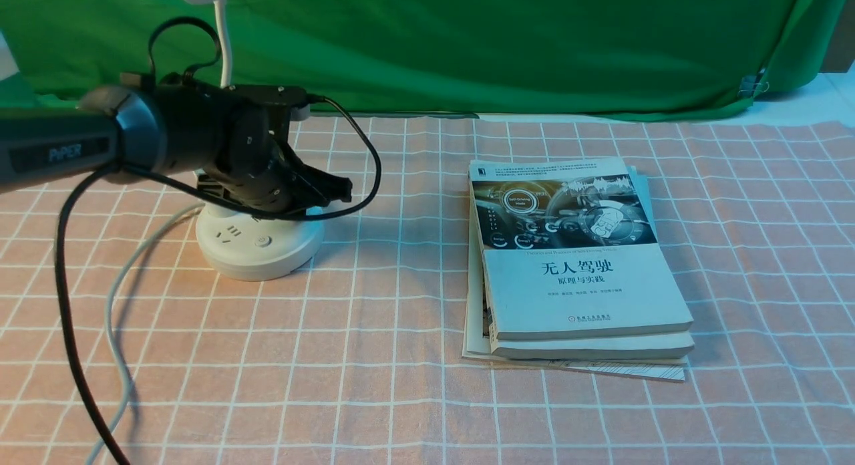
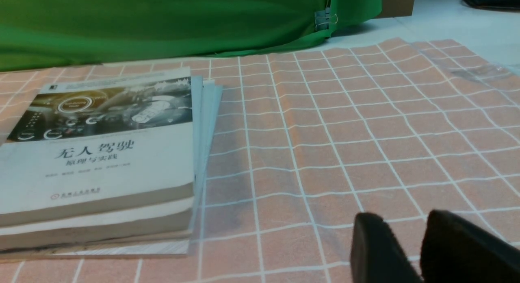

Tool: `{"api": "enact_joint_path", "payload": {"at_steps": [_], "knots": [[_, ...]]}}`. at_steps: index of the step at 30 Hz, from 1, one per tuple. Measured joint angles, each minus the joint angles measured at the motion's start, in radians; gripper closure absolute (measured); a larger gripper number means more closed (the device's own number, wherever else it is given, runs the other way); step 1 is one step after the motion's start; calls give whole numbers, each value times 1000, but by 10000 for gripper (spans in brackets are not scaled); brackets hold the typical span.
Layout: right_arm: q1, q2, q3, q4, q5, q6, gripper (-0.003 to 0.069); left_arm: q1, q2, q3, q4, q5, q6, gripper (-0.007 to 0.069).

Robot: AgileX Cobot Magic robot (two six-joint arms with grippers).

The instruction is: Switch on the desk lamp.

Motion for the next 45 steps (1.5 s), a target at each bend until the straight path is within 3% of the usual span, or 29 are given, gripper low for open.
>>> {"api": "enact_joint_path", "payload": {"at_steps": [8,11,17,21,28,32,37,40,45], "knots": [[0,0,0,0,0,0,421,0,-12,-5,4,13,5,601],[0,0,0,0,0,0,421,-7,-85,8,-10,74,10,601],[0,0,0,0,0,0,421,-40,-210,61,-33,56,14,601],[0,0,0,0,0,0,421,-74,-287,193,-104,38,50,601],[0,0,0,0,0,0,421,-243,-640,608,-239,-197,160,601],[0,0,0,0,0,0,421,-295,-903,710,-190,-272,172,603],[0,0,0,0,0,0,421,-299,-1190,749,-110,-256,174,603],[0,0,0,0,0,0,421,-299,-1407,776,-14,-143,174,603],[0,0,0,0,0,0,421,-299,-1581,791,26,39,176,603]]}}
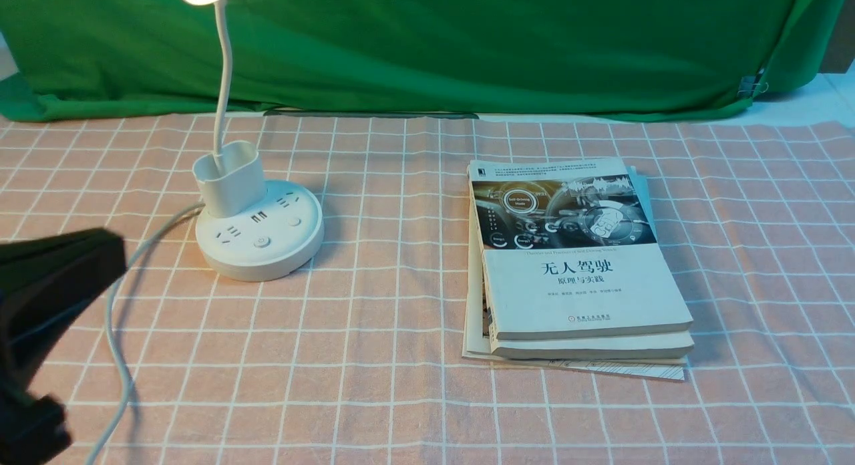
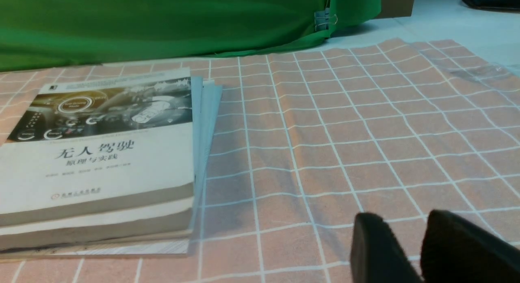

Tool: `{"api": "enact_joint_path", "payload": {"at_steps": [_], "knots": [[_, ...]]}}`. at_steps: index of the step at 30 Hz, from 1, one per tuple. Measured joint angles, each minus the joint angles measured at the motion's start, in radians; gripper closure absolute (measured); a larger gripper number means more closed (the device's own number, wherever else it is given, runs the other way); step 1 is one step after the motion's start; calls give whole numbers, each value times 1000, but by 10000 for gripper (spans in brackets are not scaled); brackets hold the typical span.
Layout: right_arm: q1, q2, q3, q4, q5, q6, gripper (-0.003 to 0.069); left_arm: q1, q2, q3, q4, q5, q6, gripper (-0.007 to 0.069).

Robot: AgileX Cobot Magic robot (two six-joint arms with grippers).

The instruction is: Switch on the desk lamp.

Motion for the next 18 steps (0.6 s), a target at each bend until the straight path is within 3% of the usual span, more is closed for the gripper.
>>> {"api": "enact_joint_path", "payload": {"at_steps": [4,18], "knots": [[0,0,0,0,0,0,421,0,-84,0,-1,89,0,602],[0,0,0,0,0,0,421,0,-96,9,-20,95,7,602]]}}
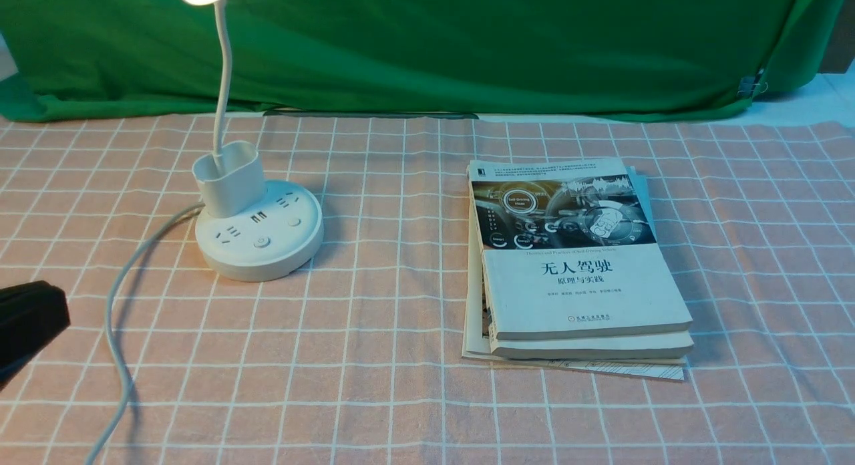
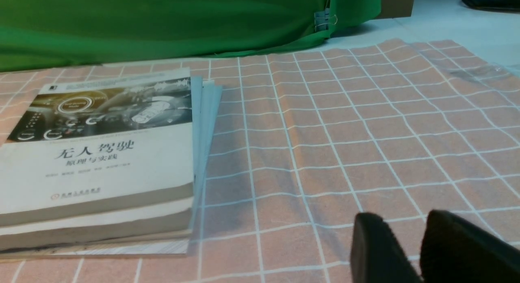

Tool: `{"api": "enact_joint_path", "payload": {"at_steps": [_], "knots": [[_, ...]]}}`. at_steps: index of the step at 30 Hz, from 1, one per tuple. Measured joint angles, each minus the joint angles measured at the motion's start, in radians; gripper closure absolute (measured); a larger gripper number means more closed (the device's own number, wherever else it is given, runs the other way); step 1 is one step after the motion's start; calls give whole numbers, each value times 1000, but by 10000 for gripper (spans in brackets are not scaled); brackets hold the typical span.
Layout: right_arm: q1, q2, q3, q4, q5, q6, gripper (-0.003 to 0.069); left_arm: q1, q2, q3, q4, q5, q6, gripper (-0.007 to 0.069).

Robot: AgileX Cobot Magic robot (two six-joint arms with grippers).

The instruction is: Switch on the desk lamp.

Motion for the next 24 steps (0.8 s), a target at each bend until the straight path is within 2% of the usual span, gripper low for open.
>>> {"api": "enact_joint_path", "payload": {"at_steps": [4,8,14,16,19,24], "knots": [[0,0,0,0,-1,0,421,0,-25,46,0,-24,1,602],[0,0,0,0,-1,0,421,37,-109,153,0,-132,1,602],[0,0,0,0,-1,0,421,245,-278,400,-11,-462,1,602],[0,0,0,0,-1,0,421,362,-339,515,-21,-621,1,602],[0,0,0,0,0,0,421,476,-351,598,-22,-748,1,602],[0,0,0,0,0,0,421,598,-352,608,-22,-749,-3,602]]}}
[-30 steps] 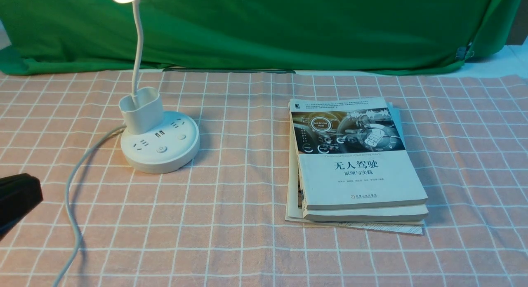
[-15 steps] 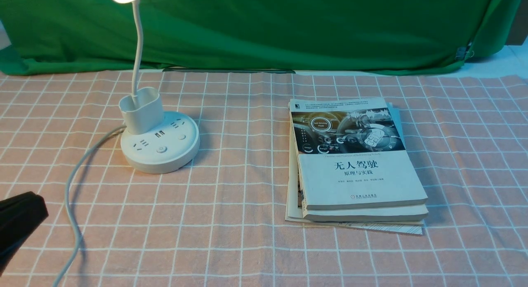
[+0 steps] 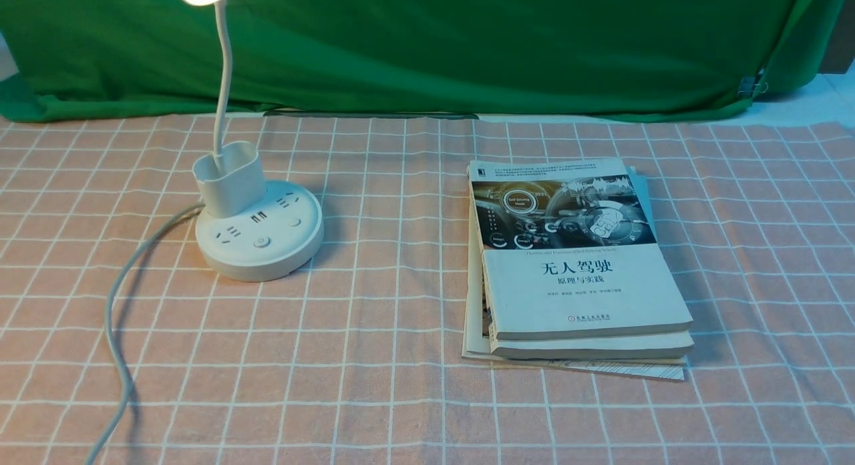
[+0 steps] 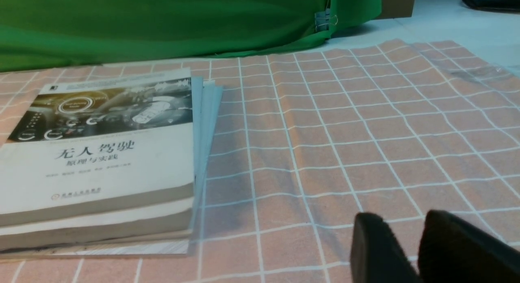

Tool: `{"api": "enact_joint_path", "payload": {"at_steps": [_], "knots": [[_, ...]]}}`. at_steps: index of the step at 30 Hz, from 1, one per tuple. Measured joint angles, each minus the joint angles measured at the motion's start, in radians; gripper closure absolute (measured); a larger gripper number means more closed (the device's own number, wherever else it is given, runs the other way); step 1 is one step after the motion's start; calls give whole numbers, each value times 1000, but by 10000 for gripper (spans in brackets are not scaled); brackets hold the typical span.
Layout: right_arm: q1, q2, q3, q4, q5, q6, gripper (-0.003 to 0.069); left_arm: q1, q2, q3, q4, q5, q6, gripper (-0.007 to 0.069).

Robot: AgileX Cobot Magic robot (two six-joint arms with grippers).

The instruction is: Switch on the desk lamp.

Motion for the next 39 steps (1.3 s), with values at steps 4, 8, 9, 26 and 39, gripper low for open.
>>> {"api": "enact_joint_path", "payload": {"at_steps": [4,8,9,26,39], "knots": [[0,0,0,0,0,0,421,5,-3,0,-10,82,-1,602],[0,0,0,0,0,0,421,-22,-6,0,-106,281,-1,602],[0,0,0,0,0,0,421,-25,-6,0,-117,329,-1,602],[0,0,0,0,0,0,421,-39,-6,1,-138,407,0,602],[0,0,0,0,-1,0,421,-39,-6,1,-135,407,0,602]]}}
